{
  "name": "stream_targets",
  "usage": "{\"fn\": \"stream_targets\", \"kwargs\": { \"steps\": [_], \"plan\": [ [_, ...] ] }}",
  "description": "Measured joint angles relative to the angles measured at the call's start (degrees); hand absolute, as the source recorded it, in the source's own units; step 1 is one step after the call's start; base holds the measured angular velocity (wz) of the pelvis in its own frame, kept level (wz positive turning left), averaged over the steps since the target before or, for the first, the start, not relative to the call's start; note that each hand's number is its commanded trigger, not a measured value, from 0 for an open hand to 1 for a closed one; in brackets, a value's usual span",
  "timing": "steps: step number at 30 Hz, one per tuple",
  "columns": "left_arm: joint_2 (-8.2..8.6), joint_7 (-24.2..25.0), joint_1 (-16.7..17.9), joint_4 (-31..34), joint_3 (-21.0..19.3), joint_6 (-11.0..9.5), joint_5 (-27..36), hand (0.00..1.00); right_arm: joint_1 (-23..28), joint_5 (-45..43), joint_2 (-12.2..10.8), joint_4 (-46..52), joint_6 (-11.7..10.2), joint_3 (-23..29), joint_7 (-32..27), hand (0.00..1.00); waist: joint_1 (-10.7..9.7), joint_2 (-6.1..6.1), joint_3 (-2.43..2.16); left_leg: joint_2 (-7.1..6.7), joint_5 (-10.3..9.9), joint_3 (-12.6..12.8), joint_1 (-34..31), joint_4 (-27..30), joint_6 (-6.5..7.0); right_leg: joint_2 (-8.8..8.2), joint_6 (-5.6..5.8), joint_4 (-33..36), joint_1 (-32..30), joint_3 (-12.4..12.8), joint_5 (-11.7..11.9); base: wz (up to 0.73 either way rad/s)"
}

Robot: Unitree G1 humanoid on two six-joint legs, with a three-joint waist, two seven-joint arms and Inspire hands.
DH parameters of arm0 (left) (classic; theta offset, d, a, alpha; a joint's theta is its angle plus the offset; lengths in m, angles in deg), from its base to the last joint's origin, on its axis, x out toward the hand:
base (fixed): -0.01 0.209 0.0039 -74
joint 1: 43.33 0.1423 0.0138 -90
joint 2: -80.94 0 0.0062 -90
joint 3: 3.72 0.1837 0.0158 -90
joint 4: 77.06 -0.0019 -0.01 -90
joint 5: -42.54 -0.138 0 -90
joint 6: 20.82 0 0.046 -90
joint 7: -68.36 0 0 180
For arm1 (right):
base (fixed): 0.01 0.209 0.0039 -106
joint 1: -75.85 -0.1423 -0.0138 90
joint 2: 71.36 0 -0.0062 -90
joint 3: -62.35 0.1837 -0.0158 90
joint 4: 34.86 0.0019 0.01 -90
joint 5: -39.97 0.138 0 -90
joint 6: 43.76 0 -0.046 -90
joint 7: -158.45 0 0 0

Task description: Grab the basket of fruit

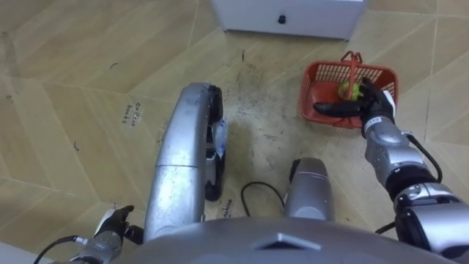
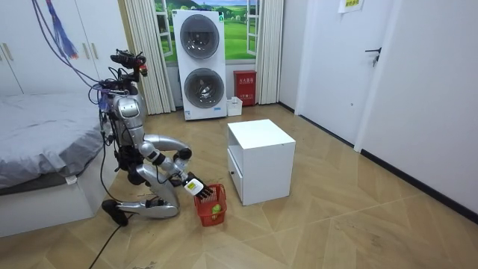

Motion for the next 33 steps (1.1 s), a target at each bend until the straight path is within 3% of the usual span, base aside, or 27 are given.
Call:
{"fn": "stream_targets", "kwargs": {
  "steps": [6,7,8,10,19,33],
  "plan": [
    [0.00,1.38,-0.15,-0.03,0.05,0.67,0.02,0.00,-1.59,2.05,1.50,-4.70,0.26,-0.14,1.17,0.00,0.63,-0.04,0.05,0.10,0.13,0.25,0.11,-0.12,-0.27,-0.31,0.15,0.30,0.11,-0.08,-0.08,0.00],
    [0.00,1.59,-0.28,-0.02,0.05,0.92,0.01,0.00,-1.96,2.68,1.93,-5.65,0.27,-0.15,1.17,0.07,0.77,-0.03,0.05,0.11,0.13,0.33,0.16,-0.12,-0.27,-0.39,0.17,0.30,0.16,-0.08,-0.10,0.00],
    [0.00,1.69,-0.34,-0.02,0.04,1.01,0.01,0.00,-2.00,2.83,2.15,-5.84,0.27,-0.15,1.16,0.56,0.89,-0.02,0.06,0.11,0.13,0.35,0.17,-0.12,-0.27,-0.41,0.18,0.30,0.17,-0.08,-0.10,0.00],
    [-0.01,2.15,-0.40,0.02,0.04,1.30,0.01,0.00,-2.00,3.35,2.64,-5.95,0.28,-0.15,1.15,1.00,1.24,-0.03,0.09,0.14,0.13,0.36,0.22,-0.12,-0.27,-0.41,0.18,0.30,0.21,-0.08,-0.10,0.00],
    [-0.24,3.70,-0.54,0.11,0.25,1.59,1.11,0.00,-2.82,8.01,3.64,-9.70,0.33,-0.16,2.52,1.00,3.09,0.13,0.30,0.19,0.17,0.45,0.40,-0.23,-0.35,-0.37,0.19,0.38,0.26,-0.04,-0.11,0.00],
    [-1.35,3.98,-0.64,0.23,0.26,1.70,4.45,0.00,-3.18,10.82,4.17,-10.01,0.87,-0.25,3.70,1.00,3.35,-0.39,0.69,0.05,0.37,0.43,0.29,-0.32,-0.71,-0.42,0.21,0.58,0.13,-0.01,-0.14,0.00]
  ]
}}
